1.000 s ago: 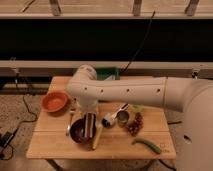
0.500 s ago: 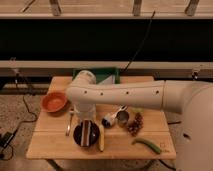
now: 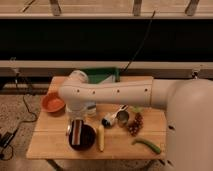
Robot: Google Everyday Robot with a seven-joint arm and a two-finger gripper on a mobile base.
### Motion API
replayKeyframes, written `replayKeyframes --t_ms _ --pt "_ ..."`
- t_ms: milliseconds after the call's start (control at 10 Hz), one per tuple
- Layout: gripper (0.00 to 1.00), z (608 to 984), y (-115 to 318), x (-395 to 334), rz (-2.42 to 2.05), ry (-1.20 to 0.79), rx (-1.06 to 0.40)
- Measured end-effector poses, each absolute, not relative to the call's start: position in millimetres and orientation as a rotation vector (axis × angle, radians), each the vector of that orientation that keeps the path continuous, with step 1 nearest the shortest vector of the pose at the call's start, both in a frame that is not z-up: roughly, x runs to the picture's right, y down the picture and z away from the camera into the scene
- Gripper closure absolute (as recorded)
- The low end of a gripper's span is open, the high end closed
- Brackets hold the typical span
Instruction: Wipe purple bowl with eraser
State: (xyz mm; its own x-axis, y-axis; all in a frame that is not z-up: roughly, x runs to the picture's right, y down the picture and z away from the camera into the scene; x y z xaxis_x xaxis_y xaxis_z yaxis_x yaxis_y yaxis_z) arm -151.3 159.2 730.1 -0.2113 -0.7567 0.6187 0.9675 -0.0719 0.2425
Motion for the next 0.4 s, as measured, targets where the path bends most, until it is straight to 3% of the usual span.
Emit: replayKeyframes --t_ms 400 --pt "1.00 749.7 141.5 -166.3 -1.631 -0.721 -0.328"
